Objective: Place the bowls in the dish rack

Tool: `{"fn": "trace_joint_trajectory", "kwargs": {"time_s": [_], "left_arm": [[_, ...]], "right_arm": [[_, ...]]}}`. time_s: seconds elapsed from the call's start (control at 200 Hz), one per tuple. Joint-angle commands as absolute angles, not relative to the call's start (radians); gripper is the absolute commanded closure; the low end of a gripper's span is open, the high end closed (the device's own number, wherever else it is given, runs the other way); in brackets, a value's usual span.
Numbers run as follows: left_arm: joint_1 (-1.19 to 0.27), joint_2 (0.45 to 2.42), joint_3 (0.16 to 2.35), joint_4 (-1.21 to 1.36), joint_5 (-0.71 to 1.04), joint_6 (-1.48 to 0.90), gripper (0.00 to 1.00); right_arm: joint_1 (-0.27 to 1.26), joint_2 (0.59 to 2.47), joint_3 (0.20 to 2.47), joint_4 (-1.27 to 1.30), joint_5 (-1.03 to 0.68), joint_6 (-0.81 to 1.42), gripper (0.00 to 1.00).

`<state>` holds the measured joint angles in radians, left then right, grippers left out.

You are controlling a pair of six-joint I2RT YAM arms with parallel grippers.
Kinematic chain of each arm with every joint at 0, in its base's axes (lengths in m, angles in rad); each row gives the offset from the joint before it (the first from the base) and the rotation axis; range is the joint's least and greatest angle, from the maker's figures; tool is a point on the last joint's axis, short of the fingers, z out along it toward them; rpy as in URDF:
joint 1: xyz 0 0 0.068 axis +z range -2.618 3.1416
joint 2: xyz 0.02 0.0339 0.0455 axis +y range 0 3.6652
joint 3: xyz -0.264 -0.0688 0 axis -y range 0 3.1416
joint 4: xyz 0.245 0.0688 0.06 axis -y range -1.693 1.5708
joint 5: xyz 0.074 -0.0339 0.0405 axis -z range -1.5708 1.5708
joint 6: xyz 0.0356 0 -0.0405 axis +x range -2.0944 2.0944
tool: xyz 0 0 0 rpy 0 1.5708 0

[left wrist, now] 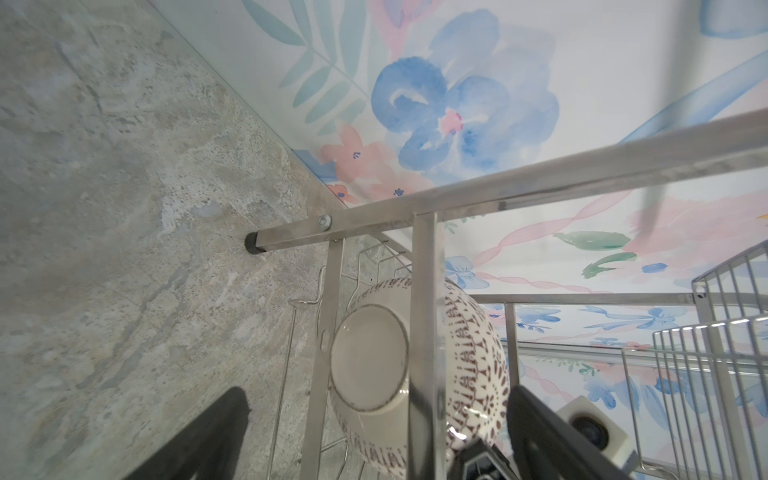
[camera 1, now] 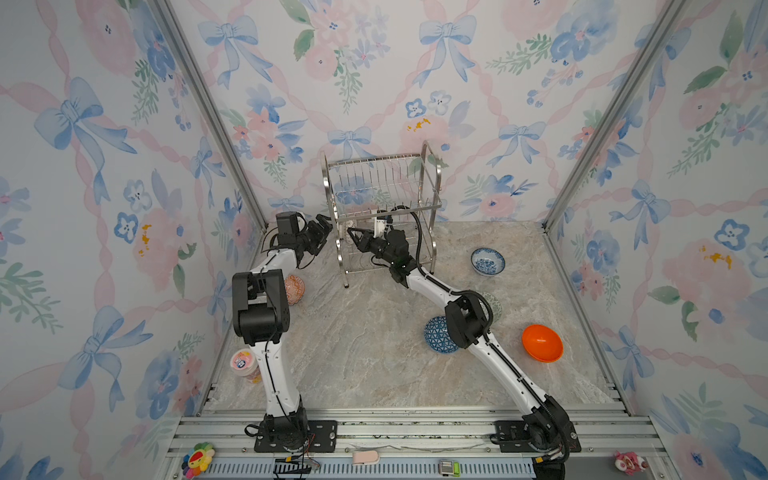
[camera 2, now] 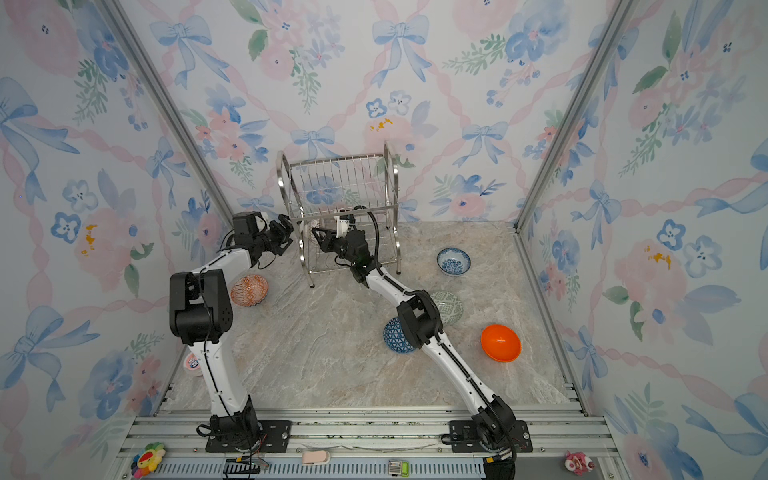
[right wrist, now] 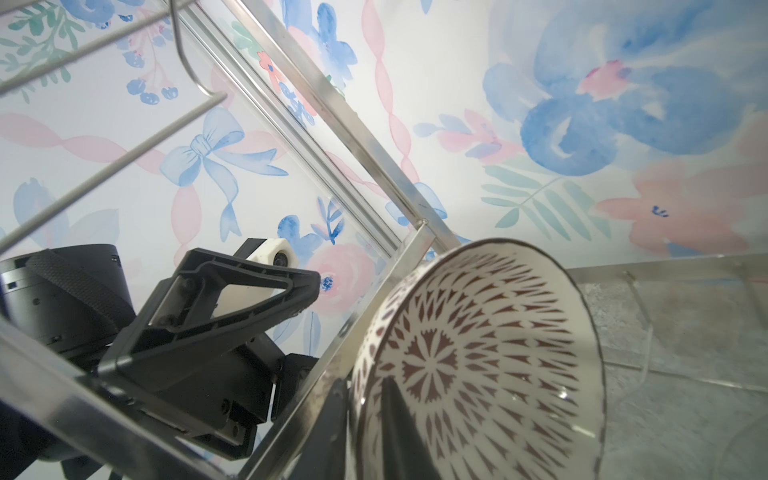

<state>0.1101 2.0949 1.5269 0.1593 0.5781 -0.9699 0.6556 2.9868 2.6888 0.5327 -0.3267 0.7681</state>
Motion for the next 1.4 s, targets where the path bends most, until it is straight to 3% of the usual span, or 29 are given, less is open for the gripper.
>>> {"fn": "trace_joint_trajectory", "kwargs": {"time_s": [0.0,0.8,1.395], "left_arm": [[0.117,2.056,1.515,0.175,0.597,-0.957,0.02],[0.123,2.04,1.497,0.18,0.595,-0.956,0.02],[0.125,2.036,1.499,0.176,0.594,-0.955,0.02]], "right_arm": [[0.658,3.023,2.74,0.515,-0.306,0.765,0.77],[0.652,2.997,2.692,0.47,-0.248,0.751,0.7],[0.643,2.962,2.64,0.456,-0.178,0.751,0.75]]}}
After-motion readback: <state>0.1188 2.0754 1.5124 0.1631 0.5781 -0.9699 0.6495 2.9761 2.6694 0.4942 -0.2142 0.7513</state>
